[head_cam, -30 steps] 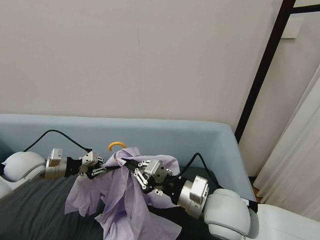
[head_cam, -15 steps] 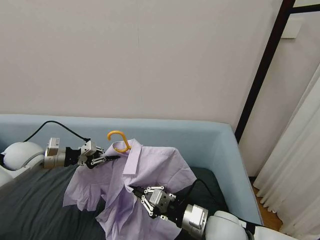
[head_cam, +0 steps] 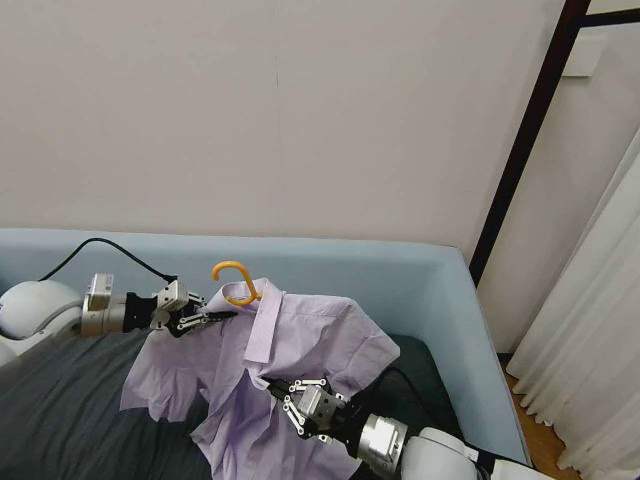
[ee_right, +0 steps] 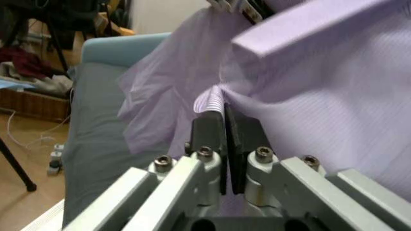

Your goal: Pick up the clothes from the sofa and hang them on the clothes hanger.

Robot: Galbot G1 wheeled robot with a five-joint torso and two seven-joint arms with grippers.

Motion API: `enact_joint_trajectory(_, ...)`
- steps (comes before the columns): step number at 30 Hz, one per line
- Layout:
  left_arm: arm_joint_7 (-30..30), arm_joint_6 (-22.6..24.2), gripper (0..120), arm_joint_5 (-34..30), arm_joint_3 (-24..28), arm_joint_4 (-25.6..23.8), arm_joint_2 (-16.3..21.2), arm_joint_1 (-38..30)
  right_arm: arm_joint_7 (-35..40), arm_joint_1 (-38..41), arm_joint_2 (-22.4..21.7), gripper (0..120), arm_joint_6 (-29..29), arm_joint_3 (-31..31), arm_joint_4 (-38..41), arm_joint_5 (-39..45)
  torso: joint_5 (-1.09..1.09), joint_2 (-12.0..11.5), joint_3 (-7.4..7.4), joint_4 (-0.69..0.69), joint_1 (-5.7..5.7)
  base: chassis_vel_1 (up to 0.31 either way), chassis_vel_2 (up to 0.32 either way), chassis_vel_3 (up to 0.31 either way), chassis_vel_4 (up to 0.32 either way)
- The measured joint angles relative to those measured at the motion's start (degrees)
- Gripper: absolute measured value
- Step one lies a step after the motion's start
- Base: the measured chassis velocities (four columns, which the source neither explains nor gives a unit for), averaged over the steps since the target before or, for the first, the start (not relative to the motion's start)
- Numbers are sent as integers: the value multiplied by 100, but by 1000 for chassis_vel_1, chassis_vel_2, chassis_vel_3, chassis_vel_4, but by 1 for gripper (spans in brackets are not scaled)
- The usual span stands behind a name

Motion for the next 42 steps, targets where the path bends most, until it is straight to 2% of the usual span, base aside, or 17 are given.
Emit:
enact_joint_trajectory(7,21,-129,1,68,-468,-157,300,320,-161,-333,-487,35,17,245,353,-137,0,0,-1,-1,-1,0,0,0,0)
enact_joint_trajectory(10,21,-161,1,115,-502,-189,339,336,-216,-467,-654,43,60,395,429,-183,0,0,-1,-1,0,0,0,0,0)
enact_joint_trajectory(12,21,-194,1,167,-544,-223,356,336,-358,-750,-991,53,163,721,566,-291,0,0,-1,0,0,0,0,0,0)
enact_joint_trajectory(15,20,-198,1,174,-556,-232,356,334,-414,-859,-1109,59,179,858,620,-311,-1,0,-1,-1,0,0,0,0,0)
enact_joint_trajectory(16,20,-199,1,176,-564,-235,356,333,-439,-933,-1181,67,187,953,663,-307,-1,0,-1,-2,0,0,0,0,0)
enact_joint_trajectory(19,53,-224,1,165,-569,-233,360,329,-510,-1381,-1455,81,94,1394,1147,240,1,0,-1,-1,0,0,0,0,0)
enact_joint_trajectory(21,84,-245,1,146,-569,-217,358,326,-527,-1511,-1506,86,95,1507,1284,380,0,0,-1,-2,-1,0,0,0,0)
enact_joint_trajectory(24,148,-310,1,70,-600,-232,356,387,-550,-1697,-1610,97,49,2132,1540,999,0,1,-1,-1,-1,0,0,0,0)
enact_joint_trajectory(25,148,-340,1,84,-620,-268,356,448,-486,-1542,-1660,99,-122,2341,1538,1373,0,1,-1,-2,-1,0,0,0,0)
enact_joint_trajectory(26,148,-340,1,84,-620,-268,356,448,-486,-1542,-1660,99,-122,2341,1538,1373,0,1,-1,-2,-1,0,0,0,0)
enact_joint_trajectory(28,121,-368,1,147,-630,-364,307,551,-179,-810,-1742,100,-781,2580,1469,2687,0,0,0,0,0,0,0,0,0)
enact_joint_trajectory(30,101,-376,1,216,-629,-432,244,592,-36,-264,-1685,100,-1188,2673,1281,3481,-2,0,0,1,0,0,0,0,0)
enact_joint_trajectory(32,95,-377,1,246,-619,-463,221,598,-107,-19,-1678,100,-1320,2684,1142,3607,-1,0,1,2,0,0,0,0,0)
enact_joint_trajectory(35,110,-382,1,361,-496,-562,154,563,-774,367,-1934,100,-1611,2507,884,3369,0,0,1,1,1,0,0,0,0)
enact_joint_trajectory(36,110,-382,1,361,-496,-562,154,563,-774,367,-1934,100,-1611,2507,884,3369,0,0,1,1,1,0,0,0,0)
enact_joint_trajectory(39,160,-407,1,512,-372,-662,121,528,-1464,435,-2192,100,-1836,2362,879,2928,1,0,1,-3,0,0,0,0,0)
enact_joint_trajectory(42,178,-410,1,545,-285,-716,75,487,-1650,501,-2226,100,-1919,2297,924,2744,1,0,0,-2,0,0,0,0,0)
